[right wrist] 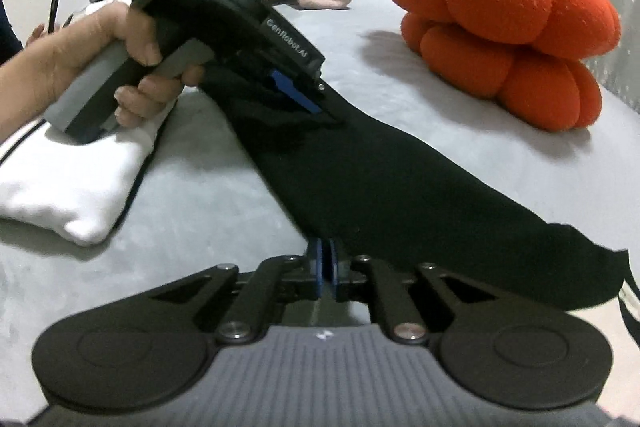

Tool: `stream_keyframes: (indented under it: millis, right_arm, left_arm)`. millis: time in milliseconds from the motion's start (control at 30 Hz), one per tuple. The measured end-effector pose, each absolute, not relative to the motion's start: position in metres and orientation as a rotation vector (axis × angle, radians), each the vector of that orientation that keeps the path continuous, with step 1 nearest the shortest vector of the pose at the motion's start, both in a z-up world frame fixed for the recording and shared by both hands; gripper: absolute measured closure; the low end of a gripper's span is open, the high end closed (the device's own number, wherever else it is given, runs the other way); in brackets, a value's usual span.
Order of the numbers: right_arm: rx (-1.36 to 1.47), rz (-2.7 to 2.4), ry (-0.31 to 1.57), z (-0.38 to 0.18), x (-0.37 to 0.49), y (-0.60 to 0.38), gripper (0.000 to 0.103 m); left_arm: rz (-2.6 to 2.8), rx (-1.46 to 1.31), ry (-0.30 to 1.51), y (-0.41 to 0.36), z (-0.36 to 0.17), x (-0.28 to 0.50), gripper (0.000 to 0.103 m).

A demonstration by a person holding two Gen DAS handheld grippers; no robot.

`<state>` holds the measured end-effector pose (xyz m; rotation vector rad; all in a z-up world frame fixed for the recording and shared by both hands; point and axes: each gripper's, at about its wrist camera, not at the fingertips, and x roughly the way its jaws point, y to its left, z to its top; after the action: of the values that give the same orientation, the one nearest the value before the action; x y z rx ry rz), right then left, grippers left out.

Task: Fold clothes

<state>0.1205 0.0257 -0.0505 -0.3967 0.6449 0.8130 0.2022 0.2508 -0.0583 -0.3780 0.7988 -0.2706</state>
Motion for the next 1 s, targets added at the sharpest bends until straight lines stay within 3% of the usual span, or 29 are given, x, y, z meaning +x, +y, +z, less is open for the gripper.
stream_keyframes:
  millis: [167, 233, 267, 667, 733, 900, 1000]
  right_arm:
    - [-0.269, 0.790, 0.648, -0.034, 0.126, 0.001, 0.085]
    - [-0.244, 0.743, 0.654, -0.031, 0.137, -0.007, 0.058]
    - [-0.257, 0.707, 0.649, -0.030, 0.143, -0.011, 0.056]
    - [-0.204, 0.347, 0.683, -0.048, 0.223, -0.062, 0.056]
    - [-0.125, 0.329, 0.685, -0.056, 0.232, -0.071, 0.048]
    - [-0.073, 0.277, 0.672, -0.056, 0.230, -0.071, 0.043]
    - [-0.088, 0.272, 0.681, -0.050, 0.213, -0.073, 0.032]
  left_arm:
    - [-0.271, -0.370, 0.794, 0.250, -0.057, 0.200, 0.071]
    - [-0.269, -0.365, 0.785, 0.249, -0.056, 0.198, 0.070]
    - [-0.268, -0.363, 0.777, 0.249, -0.055, 0.197, 0.068]
    - [-0.248, -0.357, 0.769, 0.249, -0.054, 0.197, 0.060]
    - [-0.256, -0.372, 0.770, 0.251, -0.055, 0.198, 0.058]
    - [-0.275, -0.417, 0.765, 0.255, -0.057, 0.199, 0.054]
    - [-0.281, -0.434, 0.760, 0.256, -0.058, 0.199, 0.051]
